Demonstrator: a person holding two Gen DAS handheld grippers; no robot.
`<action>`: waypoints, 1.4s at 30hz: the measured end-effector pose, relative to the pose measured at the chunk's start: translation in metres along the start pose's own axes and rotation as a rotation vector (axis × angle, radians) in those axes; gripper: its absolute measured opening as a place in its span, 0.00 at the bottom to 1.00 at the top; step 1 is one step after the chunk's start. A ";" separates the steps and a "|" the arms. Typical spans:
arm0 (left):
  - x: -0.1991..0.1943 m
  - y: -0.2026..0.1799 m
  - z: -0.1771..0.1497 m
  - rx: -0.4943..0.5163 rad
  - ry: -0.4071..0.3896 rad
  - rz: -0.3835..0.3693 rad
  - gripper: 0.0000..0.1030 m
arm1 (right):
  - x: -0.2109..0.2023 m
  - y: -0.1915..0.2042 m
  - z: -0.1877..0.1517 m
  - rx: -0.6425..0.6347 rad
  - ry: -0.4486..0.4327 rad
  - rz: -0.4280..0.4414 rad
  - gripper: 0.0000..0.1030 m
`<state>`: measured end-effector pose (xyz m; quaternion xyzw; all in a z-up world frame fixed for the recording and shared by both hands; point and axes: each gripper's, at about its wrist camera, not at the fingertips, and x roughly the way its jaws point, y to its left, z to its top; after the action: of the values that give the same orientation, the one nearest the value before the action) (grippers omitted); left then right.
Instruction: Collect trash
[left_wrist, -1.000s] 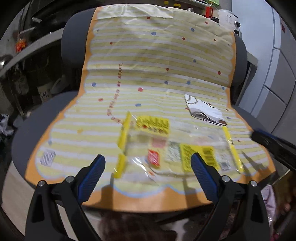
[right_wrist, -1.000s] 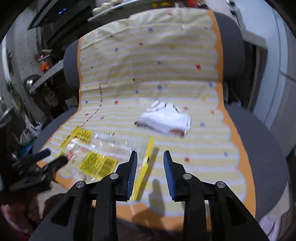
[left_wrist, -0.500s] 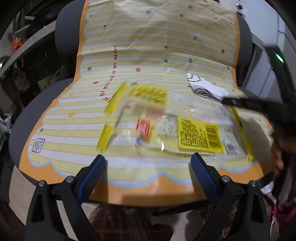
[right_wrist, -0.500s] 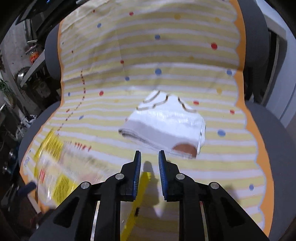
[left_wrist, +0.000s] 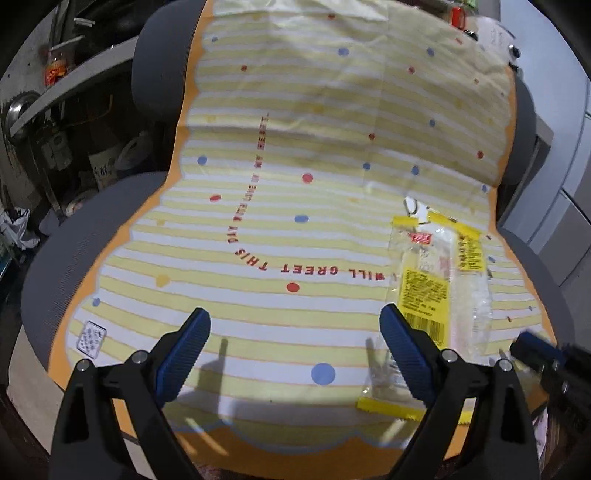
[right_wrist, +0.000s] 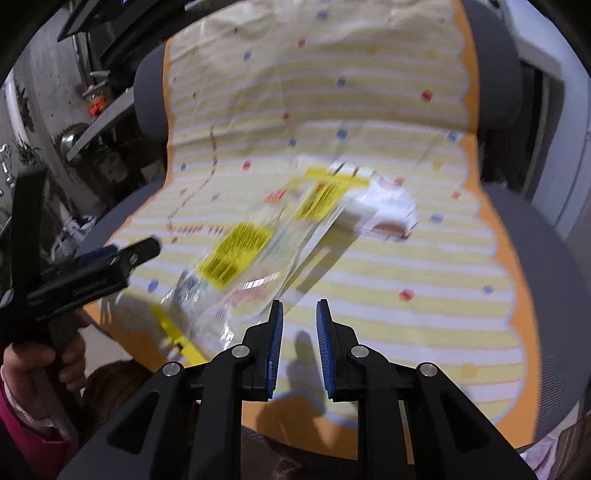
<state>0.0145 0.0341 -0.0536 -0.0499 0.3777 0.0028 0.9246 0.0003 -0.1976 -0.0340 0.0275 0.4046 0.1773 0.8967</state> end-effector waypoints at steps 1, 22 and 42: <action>-0.003 -0.003 0.000 0.008 -0.007 -0.024 0.88 | -0.003 -0.002 0.002 0.003 -0.014 -0.005 0.20; 0.034 -0.096 -0.021 0.209 0.153 -0.231 0.83 | -0.046 -0.054 0.001 0.155 -0.141 -0.043 0.62; -0.016 -0.029 0.022 0.038 -0.088 -0.241 0.14 | 0.000 -0.032 0.035 0.034 -0.122 -0.144 0.66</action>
<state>0.0192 0.0076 -0.0242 -0.0773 0.3281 -0.1131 0.9346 0.0354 -0.2240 -0.0173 0.0244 0.3532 0.1033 0.9295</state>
